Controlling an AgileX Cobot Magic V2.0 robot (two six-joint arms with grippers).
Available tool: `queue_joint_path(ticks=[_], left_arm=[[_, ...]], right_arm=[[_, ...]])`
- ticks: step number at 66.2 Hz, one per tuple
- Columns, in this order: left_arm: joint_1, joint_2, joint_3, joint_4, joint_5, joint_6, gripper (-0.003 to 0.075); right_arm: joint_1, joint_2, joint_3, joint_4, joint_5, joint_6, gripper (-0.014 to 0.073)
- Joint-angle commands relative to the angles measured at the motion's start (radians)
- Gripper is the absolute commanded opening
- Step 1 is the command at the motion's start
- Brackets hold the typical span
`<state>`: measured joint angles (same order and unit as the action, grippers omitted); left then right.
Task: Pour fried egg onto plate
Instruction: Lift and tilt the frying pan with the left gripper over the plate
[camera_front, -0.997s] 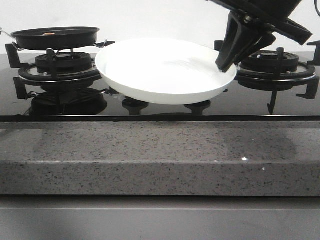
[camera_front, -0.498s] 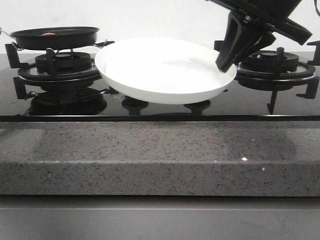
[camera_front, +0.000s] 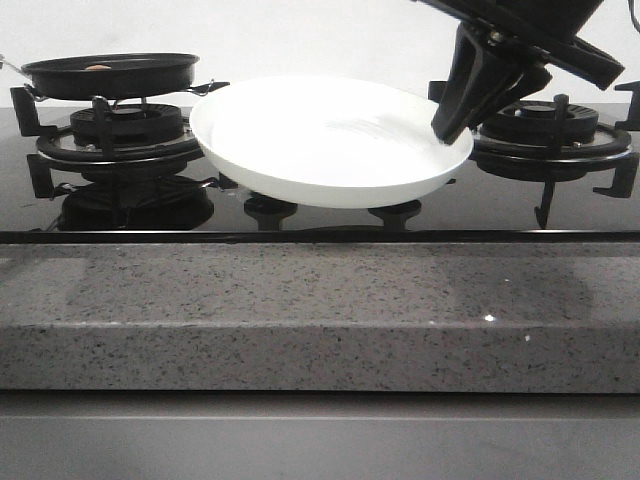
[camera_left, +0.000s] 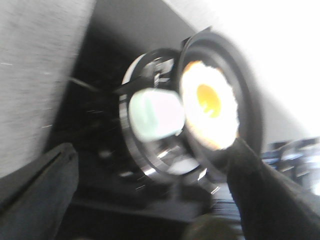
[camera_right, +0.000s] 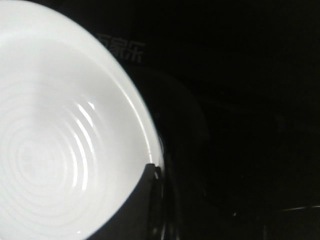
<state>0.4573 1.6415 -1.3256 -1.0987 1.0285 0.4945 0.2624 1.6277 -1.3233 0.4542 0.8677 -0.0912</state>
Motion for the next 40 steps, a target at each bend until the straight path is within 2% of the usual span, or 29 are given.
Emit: queue_joint_path(ticks=[1, 12, 31, 40], left_arm=[[0.0, 0.002, -0.032, -0.172, 0.0, 0.016, 0.0596], [-0.004, 0.082, -0.032, -0.344, 0.016, 0.029, 0.0596], [-0.048, 0.153, -0.032, -0.453, 0.041, 0.051, 0.0594], [-0.054, 0.162, -0.032, -0.491, 0.055, 0.051, 0.0555]], right_arm=[[0.0, -0.033, -0.023, 0.027, -0.035, -0.004, -0.0067], [0.0, -0.033, -0.023, 0.027, -0.035, -0.004, -0.0067], [0.0, -0.033, -0.023, 0.027, -0.035, -0.004, -0.0067], [0.0, -0.033, -0.023, 0.027, -0.035, -0.004, -0.0067]])
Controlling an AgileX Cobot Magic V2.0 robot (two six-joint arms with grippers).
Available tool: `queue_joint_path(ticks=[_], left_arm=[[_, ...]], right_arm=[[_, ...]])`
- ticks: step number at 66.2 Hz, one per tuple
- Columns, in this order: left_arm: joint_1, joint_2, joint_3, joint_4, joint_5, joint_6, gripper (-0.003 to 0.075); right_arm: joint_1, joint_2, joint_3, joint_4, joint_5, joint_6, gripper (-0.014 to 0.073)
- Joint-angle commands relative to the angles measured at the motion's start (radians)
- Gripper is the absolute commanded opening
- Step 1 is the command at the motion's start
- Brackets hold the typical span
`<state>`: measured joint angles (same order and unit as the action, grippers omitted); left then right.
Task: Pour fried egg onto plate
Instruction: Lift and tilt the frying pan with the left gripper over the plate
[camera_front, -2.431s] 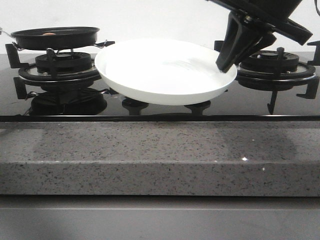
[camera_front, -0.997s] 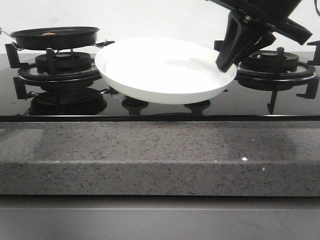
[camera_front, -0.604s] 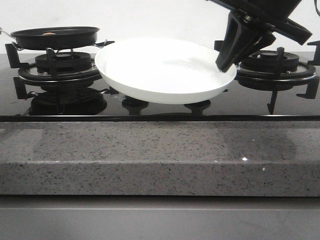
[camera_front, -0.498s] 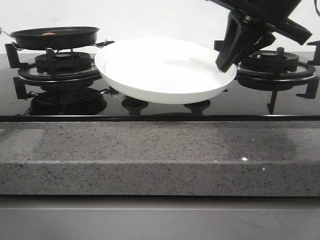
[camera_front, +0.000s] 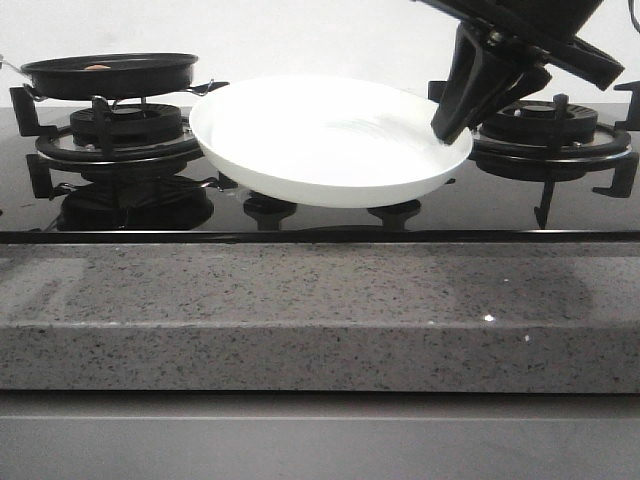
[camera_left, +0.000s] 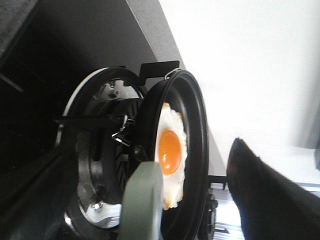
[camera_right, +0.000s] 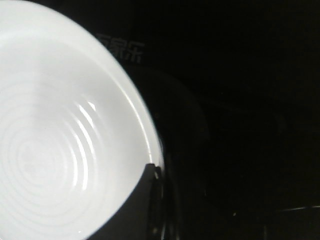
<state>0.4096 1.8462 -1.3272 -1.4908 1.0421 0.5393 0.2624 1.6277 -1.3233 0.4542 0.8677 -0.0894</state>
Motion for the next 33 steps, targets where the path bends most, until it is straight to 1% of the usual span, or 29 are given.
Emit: queue_joint_path(ticks=[1, 17, 33], left_arm=[[-0.007, -0.041, -0.03, -0.101, 0.042, 0.007, 0.0549], [-0.008, -0.034, -0.03, -0.11, 0.061, 0.007, 0.0443], [-0.008, -0.034, -0.03, -0.09, 0.081, 0.007, 0.0382]], right_arm=[[0.0, -0.033, -0.023, 0.027, -0.035, -0.006, -0.0067], [0.0, -0.033, -0.023, 0.027, -0.035, -0.006, -0.0067], [0.0, -0.033, -0.023, 0.027, -0.035, -0.006, -0.0067]])
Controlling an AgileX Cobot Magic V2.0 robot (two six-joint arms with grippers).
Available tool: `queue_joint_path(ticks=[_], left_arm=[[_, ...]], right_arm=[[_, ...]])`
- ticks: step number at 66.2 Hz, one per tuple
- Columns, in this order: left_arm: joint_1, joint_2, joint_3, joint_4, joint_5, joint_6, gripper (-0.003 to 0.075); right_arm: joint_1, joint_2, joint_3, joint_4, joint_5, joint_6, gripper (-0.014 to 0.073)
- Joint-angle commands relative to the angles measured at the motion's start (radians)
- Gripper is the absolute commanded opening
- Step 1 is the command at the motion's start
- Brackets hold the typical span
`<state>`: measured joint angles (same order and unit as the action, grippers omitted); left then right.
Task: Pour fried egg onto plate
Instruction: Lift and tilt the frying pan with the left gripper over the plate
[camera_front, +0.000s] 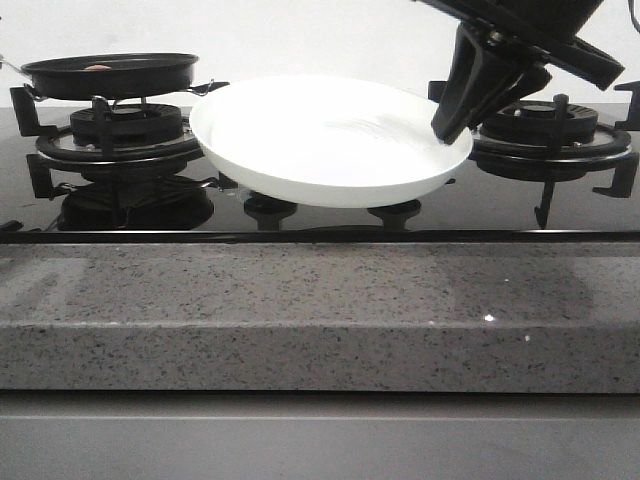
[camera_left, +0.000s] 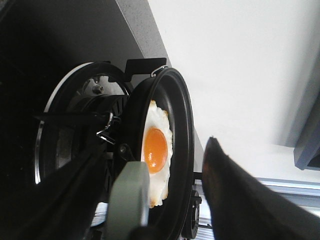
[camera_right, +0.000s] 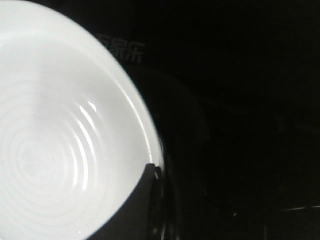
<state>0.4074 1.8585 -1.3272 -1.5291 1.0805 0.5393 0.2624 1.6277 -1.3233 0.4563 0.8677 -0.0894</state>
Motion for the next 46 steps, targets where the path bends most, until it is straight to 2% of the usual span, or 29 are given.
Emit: queue_joint_path(ticks=[1, 14, 29, 46], left_arm=[[-0.006, -0.046, -0.03, -0.049, 0.043, 0.007, 0.0378], [-0.006, -0.046, -0.03, -0.003, 0.045, 0.007, 0.0304], [-0.006, -0.046, -0.03, 0.006, 0.043, 0.007, 0.015], [-0.004, -0.046, -0.03, -0.01, 0.081, 0.007, 0.0022]], right_arm=[[0.0, -0.033, -0.023, 0.025, -0.035, -0.006, -0.0067], [0.0, -0.033, -0.023, 0.025, -0.035, -0.006, -0.0067], [0.0, -0.033, -0.023, 0.025, -0.035, -0.006, -0.0067], [0.0, -0.033, -0.023, 0.025, -0.035, -0.006, -0.0067]])
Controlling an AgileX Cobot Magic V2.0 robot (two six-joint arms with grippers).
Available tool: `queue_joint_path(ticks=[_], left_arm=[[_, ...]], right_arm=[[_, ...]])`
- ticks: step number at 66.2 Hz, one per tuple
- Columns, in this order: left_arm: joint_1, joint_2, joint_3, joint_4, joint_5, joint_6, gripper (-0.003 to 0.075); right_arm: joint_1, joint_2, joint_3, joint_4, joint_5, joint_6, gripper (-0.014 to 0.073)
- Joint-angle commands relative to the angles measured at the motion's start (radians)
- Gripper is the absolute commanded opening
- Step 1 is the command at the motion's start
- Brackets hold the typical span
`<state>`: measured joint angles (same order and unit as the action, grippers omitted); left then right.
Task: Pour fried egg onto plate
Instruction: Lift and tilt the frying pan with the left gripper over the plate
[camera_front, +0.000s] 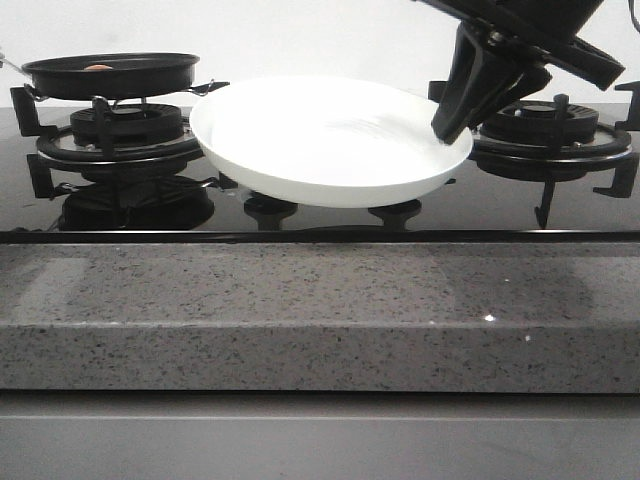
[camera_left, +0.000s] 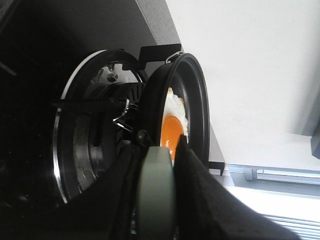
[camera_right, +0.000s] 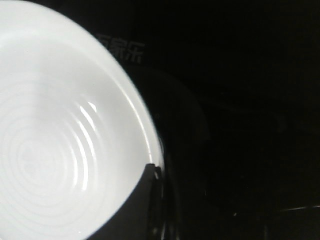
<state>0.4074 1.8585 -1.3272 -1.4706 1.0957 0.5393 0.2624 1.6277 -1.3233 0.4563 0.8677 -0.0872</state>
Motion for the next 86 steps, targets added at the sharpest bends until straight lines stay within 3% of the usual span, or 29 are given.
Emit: queue_joint_path(ticks=[1, 7, 25, 52, 68, 86], left_arm=[[-0.004, -0.046, -0.03, -0.071, 0.068, 0.007, 0.0016], [-0.004, -0.046, -0.03, -0.09, 0.083, 0.011, -0.002], [-0.004, -0.05, -0.03, -0.209, 0.191, 0.062, -0.002], [-0.004, -0.227, -0.03, -0.222, 0.135, 0.136, -0.002], [-0.014, -0.384, -0.03, -0.19, 0.083, 0.17, -0.002], [-0.118, -0.524, -0.03, 0.005, -0.057, 0.182, -0.002]], right_arm=[[0.0, -0.033, -0.023, 0.025, -0.035, -0.008, -0.0067], [0.0, -0.033, -0.023, 0.025, -0.035, -0.008, -0.0067], [0.0, -0.033, -0.023, 0.025, -0.035, -0.008, -0.0066], [0.0, -0.033, -0.023, 0.025, -0.035, -0.008, -0.0066], [0.0, -0.033, -0.023, 0.025, -0.035, -0.008, -0.0066], [0.0, -0.033, -0.023, 0.025, -0.035, -0.008, -0.0066]])
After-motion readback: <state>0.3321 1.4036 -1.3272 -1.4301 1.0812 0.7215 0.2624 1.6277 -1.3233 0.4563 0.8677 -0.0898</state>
